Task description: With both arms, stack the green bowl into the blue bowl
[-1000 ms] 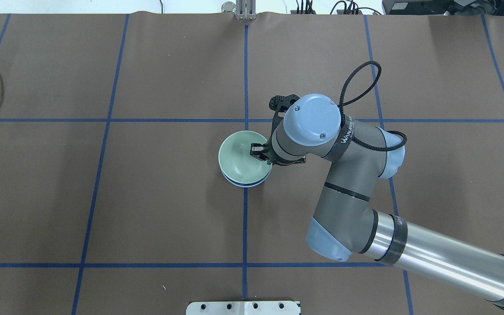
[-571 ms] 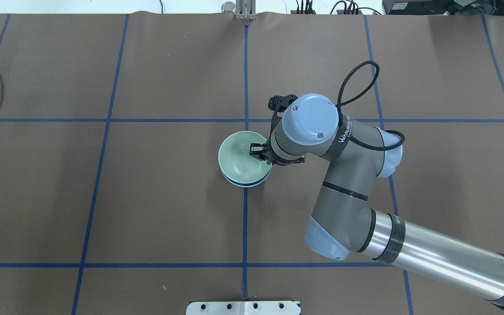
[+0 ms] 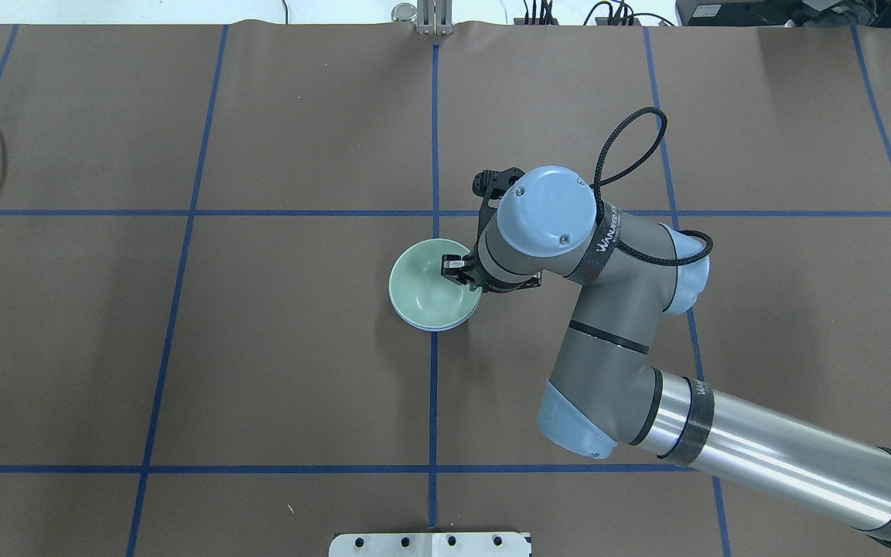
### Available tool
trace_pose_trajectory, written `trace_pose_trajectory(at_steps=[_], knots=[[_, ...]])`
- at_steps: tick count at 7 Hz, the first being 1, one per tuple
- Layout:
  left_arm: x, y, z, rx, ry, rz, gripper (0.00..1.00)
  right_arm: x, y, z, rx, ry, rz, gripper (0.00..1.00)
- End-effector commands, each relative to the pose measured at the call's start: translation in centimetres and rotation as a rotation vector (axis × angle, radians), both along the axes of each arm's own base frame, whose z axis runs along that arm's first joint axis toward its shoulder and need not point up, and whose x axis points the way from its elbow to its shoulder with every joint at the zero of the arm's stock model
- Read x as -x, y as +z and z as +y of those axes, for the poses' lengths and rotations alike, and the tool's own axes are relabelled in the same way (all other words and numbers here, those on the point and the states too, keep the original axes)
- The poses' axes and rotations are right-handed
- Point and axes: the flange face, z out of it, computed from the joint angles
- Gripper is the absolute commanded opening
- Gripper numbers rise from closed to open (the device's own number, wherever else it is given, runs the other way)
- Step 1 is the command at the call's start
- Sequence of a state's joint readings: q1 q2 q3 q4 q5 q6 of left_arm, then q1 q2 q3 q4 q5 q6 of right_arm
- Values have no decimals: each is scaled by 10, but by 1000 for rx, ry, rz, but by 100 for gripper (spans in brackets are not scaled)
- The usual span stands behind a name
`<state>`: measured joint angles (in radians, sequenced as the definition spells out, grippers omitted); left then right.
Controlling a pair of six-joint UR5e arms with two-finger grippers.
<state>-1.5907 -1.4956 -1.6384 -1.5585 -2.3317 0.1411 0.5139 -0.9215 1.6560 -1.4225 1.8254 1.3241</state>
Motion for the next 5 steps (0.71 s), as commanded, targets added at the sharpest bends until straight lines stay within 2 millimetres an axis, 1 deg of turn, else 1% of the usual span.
trace_pose_trajectory(at_steps=[1,2,3,4,5], knots=[[0,0,0,0,0,0,98,-2,-3,-2,-16,-7,-4,53],[0,0,0,0,0,0,98,-11,-12,-10,-23,-1,-16,100],[0,0,0,0,0,0,98,-28,-16,-24,-21,-17,-30,100],[0,-1,0,-1,0,0,98,-59,-12,-50,-7,-33,-44,100],[0,-1,0,0,-1,0,98,-88,5,-75,-13,-39,-17,100]])
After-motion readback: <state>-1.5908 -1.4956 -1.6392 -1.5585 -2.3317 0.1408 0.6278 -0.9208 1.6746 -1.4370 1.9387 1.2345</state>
